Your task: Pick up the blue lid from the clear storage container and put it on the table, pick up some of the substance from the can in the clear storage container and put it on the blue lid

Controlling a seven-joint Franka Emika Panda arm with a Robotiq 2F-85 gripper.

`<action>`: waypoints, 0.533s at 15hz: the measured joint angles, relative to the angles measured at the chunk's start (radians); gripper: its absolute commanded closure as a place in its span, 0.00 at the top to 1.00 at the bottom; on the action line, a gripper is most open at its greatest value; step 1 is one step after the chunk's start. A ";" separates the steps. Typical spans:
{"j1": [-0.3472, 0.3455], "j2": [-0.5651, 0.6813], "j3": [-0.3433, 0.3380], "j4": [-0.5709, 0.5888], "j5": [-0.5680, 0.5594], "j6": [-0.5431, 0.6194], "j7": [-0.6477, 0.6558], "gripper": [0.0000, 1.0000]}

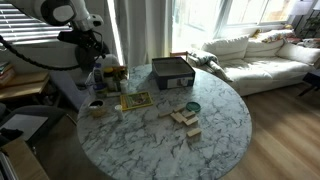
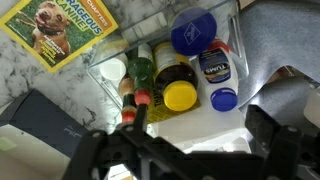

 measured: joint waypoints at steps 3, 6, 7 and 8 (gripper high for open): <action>-0.006 0.040 -0.001 0.000 -0.031 0.000 0.002 1.00; -0.006 0.100 0.004 0.004 -0.022 -0.003 -0.057 1.00; -0.006 0.119 0.008 0.007 -0.010 -0.009 -0.099 1.00; -0.006 0.139 0.013 0.013 0.000 -0.019 -0.139 1.00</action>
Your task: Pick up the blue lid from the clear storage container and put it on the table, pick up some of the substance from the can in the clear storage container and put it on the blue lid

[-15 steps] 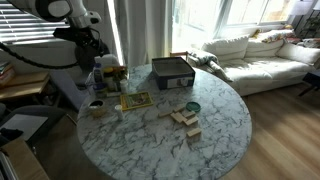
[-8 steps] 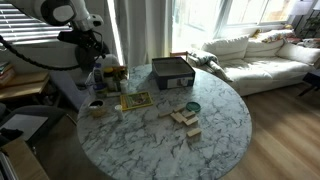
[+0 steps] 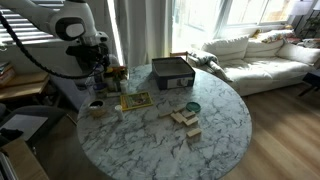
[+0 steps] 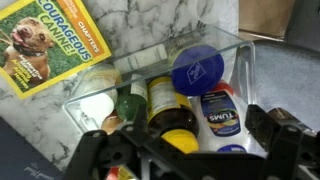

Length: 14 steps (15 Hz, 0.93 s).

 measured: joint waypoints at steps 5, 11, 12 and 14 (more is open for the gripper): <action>-0.008 0.092 0.020 0.051 0.006 -0.047 -0.143 1.00; -0.020 0.177 0.044 0.120 0.005 -0.107 -0.209 1.00; -0.021 0.192 0.046 0.128 0.005 -0.112 -0.209 1.00; -0.025 0.221 0.049 0.146 0.005 -0.123 -0.209 1.00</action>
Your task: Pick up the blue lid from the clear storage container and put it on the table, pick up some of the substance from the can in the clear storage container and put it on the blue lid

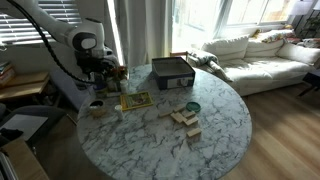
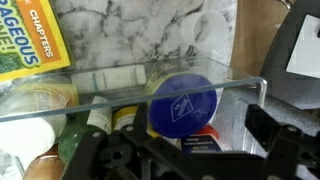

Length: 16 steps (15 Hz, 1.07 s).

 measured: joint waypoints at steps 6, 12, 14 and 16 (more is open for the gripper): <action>-0.011 0.062 0.013 0.054 0.000 -0.020 -0.001 1.00; -0.015 0.115 0.015 0.096 -0.008 -0.021 -0.001 1.00; -0.016 0.131 0.015 0.109 -0.021 -0.022 0.001 1.00; -0.016 0.144 0.015 0.121 -0.032 -0.028 0.001 1.00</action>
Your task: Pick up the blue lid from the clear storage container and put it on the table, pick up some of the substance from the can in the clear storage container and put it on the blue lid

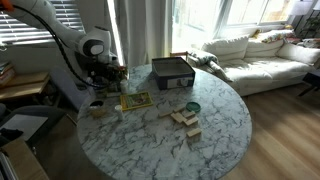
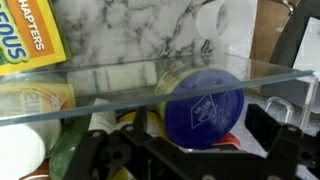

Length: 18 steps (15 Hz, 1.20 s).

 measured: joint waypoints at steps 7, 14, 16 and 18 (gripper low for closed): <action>-0.001 0.031 0.000 0.028 -0.043 -0.021 0.010 0.91; -0.002 0.043 0.000 0.044 -0.055 -0.031 0.019 0.30; -0.002 0.045 0.000 0.049 -0.057 -0.031 0.021 0.14; -0.005 0.045 0.000 0.053 -0.060 -0.031 0.022 0.00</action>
